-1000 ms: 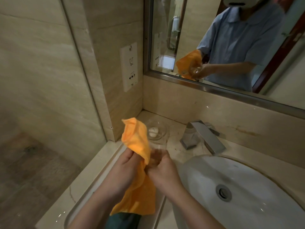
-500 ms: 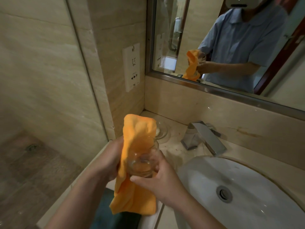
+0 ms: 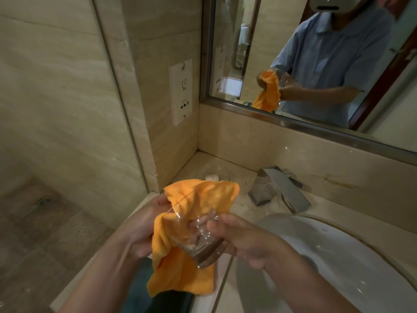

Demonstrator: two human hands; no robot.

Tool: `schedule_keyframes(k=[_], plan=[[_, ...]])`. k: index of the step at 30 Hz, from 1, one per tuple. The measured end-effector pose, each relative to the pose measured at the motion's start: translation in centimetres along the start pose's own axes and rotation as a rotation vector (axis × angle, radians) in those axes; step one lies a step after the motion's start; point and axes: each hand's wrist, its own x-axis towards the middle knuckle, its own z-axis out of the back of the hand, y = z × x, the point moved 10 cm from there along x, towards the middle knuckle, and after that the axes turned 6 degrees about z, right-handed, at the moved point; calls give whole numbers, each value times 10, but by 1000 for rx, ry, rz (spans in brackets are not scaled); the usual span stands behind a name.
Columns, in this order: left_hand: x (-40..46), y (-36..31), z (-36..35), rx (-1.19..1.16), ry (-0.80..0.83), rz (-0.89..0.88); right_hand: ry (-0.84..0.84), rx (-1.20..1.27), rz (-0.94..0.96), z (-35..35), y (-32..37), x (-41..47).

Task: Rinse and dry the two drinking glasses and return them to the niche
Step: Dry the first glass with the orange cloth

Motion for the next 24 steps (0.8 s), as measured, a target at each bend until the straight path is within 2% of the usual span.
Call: schedule_keyframes(k=[5, 7, 9, 12, 16, 20, 24], plan=[[11, -1, 6, -139, -20, -106, -342, 160, 75, 17, -1, -10], [8, -1, 0, -155, -12, -131, -444, 111, 163, 21, 1, -15], [3, 0, -3, -59, -27, -145, -498, 28, 209, 25, 8, -21], [-4, -9, 1, 200, -101, -199, -447, -62, 184, 28, 20, -24], [-12, -27, -7, 386, -111, -331, -266, -45, 27, 22, 23, -22], [-18, -32, -13, 406, -89, -431, -103, 31, -171, 14, 16, -24], [-18, -28, -4, 349, -230, -487, -136, 70, -214, 17, 7, -22]])
